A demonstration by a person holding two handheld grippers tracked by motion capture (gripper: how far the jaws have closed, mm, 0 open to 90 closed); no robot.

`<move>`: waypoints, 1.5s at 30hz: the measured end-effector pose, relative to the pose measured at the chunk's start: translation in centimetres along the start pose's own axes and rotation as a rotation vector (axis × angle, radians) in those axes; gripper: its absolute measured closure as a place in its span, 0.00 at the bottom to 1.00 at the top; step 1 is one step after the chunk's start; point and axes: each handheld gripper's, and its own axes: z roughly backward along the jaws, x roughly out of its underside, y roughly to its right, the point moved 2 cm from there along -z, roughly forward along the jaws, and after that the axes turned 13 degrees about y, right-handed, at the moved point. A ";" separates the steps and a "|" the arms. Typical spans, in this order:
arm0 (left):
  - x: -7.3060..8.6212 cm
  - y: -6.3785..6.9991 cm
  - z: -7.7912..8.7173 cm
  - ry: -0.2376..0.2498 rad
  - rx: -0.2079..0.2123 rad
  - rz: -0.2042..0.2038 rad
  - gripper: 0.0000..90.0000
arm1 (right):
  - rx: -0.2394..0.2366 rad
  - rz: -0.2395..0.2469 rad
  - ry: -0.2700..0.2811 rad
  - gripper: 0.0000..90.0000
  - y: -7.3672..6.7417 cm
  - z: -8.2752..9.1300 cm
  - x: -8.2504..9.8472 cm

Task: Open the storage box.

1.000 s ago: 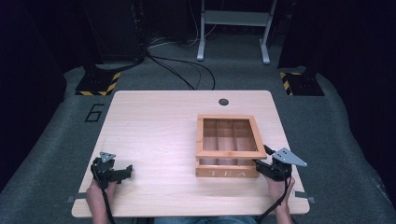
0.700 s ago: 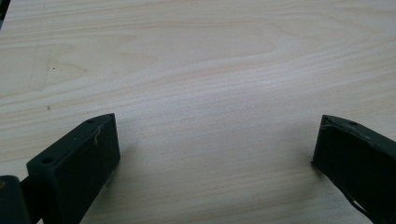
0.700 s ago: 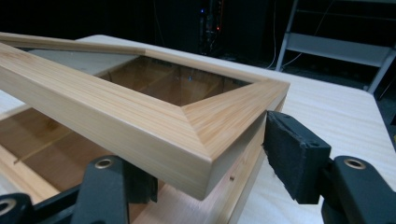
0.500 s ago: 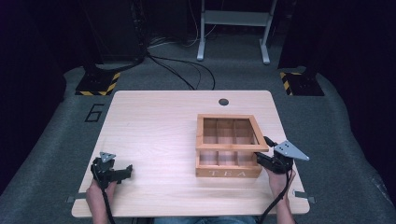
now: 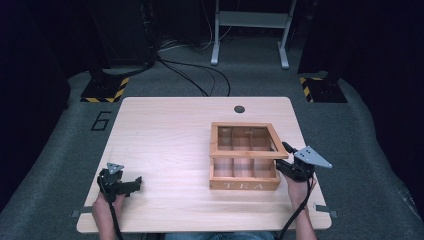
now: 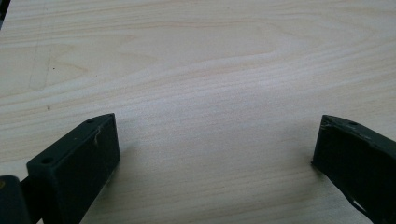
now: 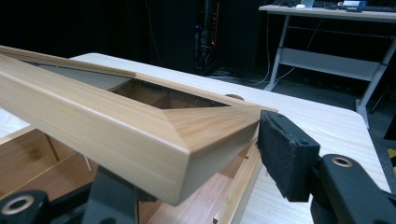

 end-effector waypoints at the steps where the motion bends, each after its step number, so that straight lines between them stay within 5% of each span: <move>1: 0.0 0.0 0.0 0.000 0.000 0.000 0.00 | -0.004 -0.002 0.005 0.50 0.0 0.0 0.0; 28: 0.0 0.0 0.0 0.000 0.000 0.000 0.00 | 0.035 -0.047 0.089 0.64 0.6 -0.2 -0.4; 45: 0.0 0.0 0.0 0.000 0.000 0.000 0.01 | 0.022 -0.084 0.085 0.68 1.2 -0.7 -2.3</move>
